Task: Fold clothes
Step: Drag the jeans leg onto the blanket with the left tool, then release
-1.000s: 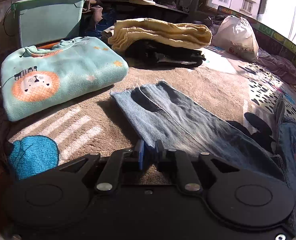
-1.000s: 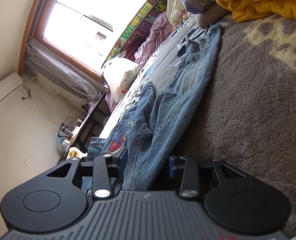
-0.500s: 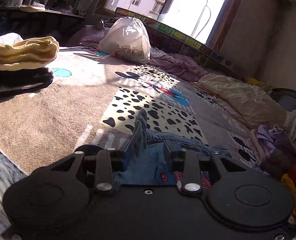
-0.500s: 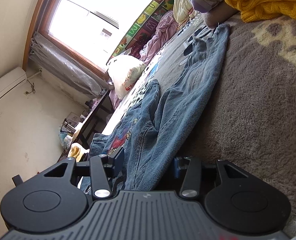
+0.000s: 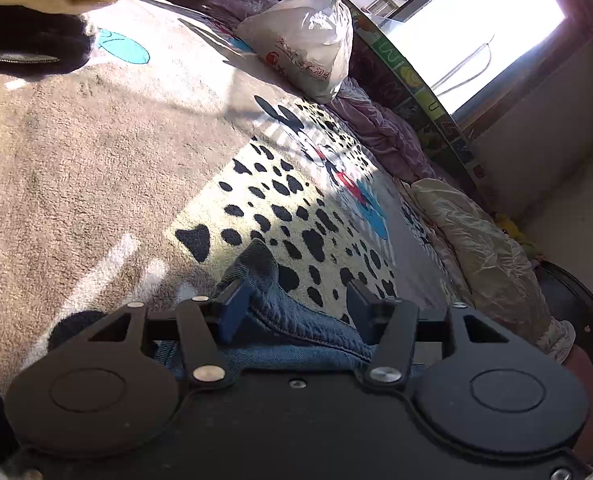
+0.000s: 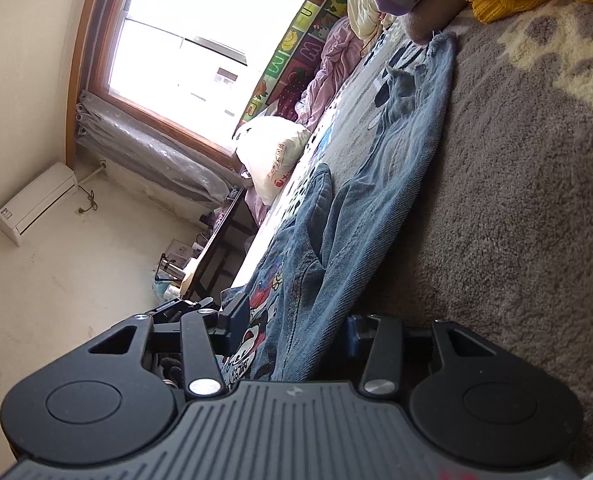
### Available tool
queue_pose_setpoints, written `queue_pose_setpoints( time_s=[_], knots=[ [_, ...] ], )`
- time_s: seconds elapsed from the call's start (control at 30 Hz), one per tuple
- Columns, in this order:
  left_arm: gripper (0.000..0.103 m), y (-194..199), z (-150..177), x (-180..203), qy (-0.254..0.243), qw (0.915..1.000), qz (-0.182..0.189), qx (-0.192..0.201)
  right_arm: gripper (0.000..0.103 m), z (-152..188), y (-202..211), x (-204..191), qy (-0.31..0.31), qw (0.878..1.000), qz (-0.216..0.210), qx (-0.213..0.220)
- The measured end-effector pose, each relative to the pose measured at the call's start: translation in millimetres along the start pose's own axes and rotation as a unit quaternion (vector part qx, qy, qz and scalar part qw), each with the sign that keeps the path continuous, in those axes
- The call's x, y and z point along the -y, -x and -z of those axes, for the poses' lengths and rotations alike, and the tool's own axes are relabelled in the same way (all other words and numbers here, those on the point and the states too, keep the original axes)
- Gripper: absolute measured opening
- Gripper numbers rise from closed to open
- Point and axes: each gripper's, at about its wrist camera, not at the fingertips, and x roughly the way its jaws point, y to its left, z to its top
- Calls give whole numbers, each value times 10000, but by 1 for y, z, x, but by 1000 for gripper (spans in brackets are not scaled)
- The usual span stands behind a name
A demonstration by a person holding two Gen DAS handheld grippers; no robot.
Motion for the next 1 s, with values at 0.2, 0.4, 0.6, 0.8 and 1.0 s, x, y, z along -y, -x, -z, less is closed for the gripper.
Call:
queue_pose_setpoints(
  time_s=[0.2,0.4,0.6,0.8,1.0],
  knots=[
    [56,-1,-2,2,-29,9993,-143,344,46,0,0,0,-5,10000,-2,0],
    [48,-12,1,-14,355,9979,-497,194,47,2,-1,-3,27,10000,42,-7],
    [66,16,-3,-9,511,9958,-506,572,46,2,0,-4,49,10000,64,-11],
    [66,43,8,-7,425,9946,-764,568,46,4,-2,-10,174,9996,206,-56],
    [66,63,46,35,-279,9979,-492,301,47,0,-2,-18,231,9986,468,-60]
  ],
)
